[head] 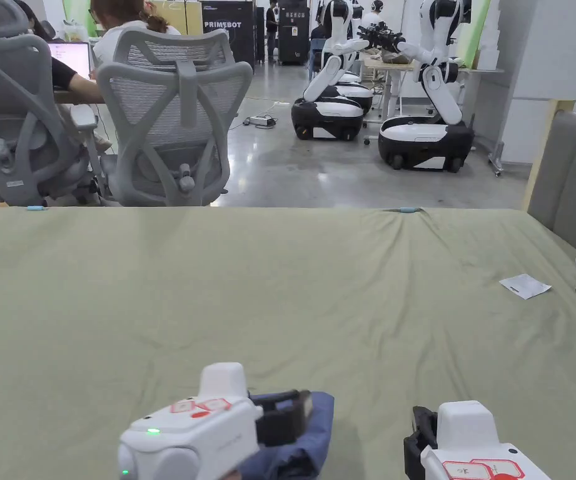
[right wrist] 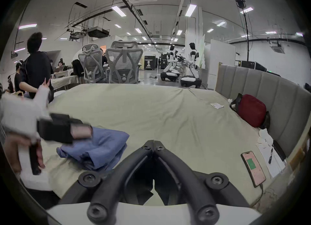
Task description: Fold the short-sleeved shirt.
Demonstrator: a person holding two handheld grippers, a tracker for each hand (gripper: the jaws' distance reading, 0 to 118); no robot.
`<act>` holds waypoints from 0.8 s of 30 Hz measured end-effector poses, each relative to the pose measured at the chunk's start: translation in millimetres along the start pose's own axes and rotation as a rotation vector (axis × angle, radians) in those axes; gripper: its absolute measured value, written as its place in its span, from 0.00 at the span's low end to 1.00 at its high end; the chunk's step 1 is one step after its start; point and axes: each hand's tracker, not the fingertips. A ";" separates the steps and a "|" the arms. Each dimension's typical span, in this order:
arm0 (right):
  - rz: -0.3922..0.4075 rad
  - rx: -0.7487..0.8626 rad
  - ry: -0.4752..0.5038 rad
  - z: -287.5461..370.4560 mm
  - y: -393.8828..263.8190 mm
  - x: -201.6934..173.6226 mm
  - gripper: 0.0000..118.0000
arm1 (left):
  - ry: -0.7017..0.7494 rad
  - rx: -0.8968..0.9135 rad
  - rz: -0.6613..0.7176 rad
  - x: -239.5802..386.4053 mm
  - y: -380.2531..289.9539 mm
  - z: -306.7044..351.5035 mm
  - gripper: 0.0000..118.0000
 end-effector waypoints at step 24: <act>-0.049 -0.122 0.169 -47.2 -0.7 -22.4 0.00 | -0.090 -0.203 0.104 -13.5 -24.3 -20.9 0.00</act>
